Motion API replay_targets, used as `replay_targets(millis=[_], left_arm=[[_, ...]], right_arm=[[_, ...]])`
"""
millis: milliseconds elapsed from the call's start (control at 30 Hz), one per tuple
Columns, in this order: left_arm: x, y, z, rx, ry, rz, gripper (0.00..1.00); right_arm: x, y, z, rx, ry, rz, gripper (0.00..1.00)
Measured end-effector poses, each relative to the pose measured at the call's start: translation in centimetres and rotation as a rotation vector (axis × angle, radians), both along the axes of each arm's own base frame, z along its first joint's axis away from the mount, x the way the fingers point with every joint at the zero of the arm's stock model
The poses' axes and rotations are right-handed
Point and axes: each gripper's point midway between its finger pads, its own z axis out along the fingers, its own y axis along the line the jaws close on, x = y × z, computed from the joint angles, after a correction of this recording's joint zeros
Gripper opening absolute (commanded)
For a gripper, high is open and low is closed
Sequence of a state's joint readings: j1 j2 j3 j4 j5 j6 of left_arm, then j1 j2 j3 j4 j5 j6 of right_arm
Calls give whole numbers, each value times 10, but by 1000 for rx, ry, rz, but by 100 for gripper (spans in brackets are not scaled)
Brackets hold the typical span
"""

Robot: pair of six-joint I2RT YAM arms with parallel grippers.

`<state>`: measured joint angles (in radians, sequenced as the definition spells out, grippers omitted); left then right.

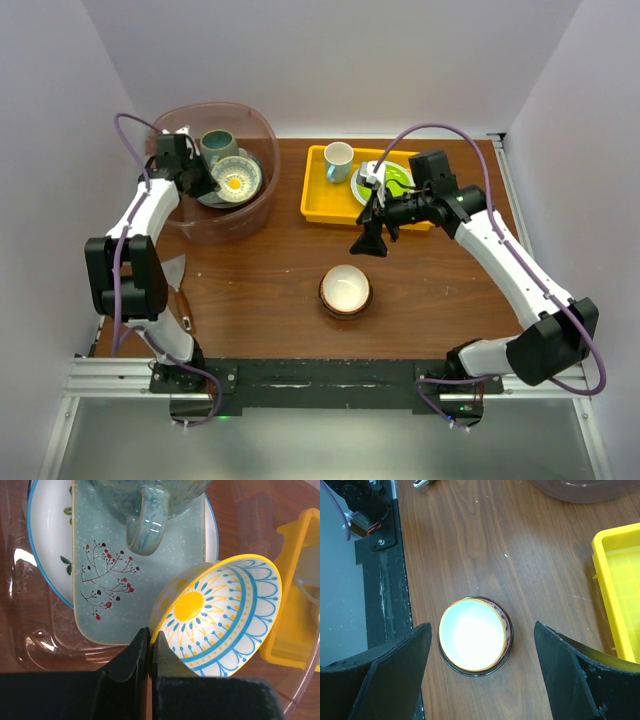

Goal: Place the mixed dishes into the plastic bin
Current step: Place the bowl in the plastic bin.

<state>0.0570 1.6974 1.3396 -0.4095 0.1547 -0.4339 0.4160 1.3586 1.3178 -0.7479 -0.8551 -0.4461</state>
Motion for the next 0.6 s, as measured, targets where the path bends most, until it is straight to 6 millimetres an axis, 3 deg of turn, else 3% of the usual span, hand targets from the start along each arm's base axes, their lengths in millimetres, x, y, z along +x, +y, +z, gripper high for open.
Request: replay_targets(millis=[367, 600], left_arm=[[8, 3, -21, -7, 27, 9, 0], [12, 9, -26, -12, 28, 25, 12]], right_arm=[[-1, -2, 4, 5, -11, -4, 88], [-2, -2, 6, 7, -18, -4, 88]])
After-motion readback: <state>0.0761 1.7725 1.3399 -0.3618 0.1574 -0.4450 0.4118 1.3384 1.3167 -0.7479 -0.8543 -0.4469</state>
